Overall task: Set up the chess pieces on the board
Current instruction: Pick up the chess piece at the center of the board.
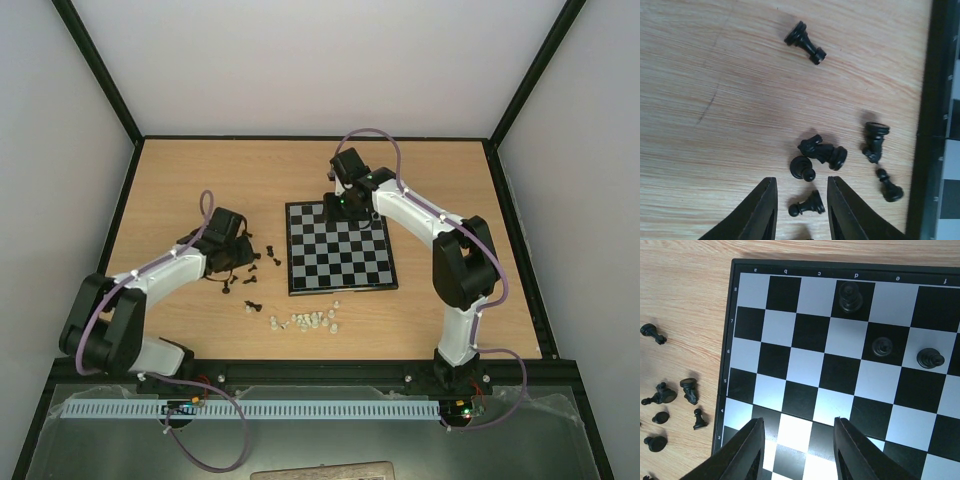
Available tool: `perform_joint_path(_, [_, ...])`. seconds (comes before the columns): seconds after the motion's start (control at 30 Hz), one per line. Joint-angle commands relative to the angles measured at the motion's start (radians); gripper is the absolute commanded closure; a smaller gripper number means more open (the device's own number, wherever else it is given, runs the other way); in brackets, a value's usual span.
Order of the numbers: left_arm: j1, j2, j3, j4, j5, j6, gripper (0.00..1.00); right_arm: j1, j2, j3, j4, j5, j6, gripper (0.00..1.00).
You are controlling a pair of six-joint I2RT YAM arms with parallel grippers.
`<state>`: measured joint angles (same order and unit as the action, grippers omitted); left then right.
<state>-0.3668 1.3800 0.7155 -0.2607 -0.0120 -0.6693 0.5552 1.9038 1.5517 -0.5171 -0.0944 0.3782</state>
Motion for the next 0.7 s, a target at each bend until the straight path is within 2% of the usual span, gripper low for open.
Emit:
perform_joint_path(0.0, [-0.032,0.06,0.036,-0.011,-0.051,0.029,0.71,0.005,-0.026,-0.008,-0.012,-0.013,-0.007,0.62])
perform_joint_path(0.43, [-0.052,0.148,0.071,-0.002,-0.088,0.045,0.72,0.006,-0.027,-0.016,-0.007,-0.006,-0.01,0.62])
perform_joint_path(0.67, [-0.052,0.171,0.081,0.003,-0.093,0.056,0.8,0.005,-0.022,-0.021,-0.004,-0.007,-0.01,0.62])
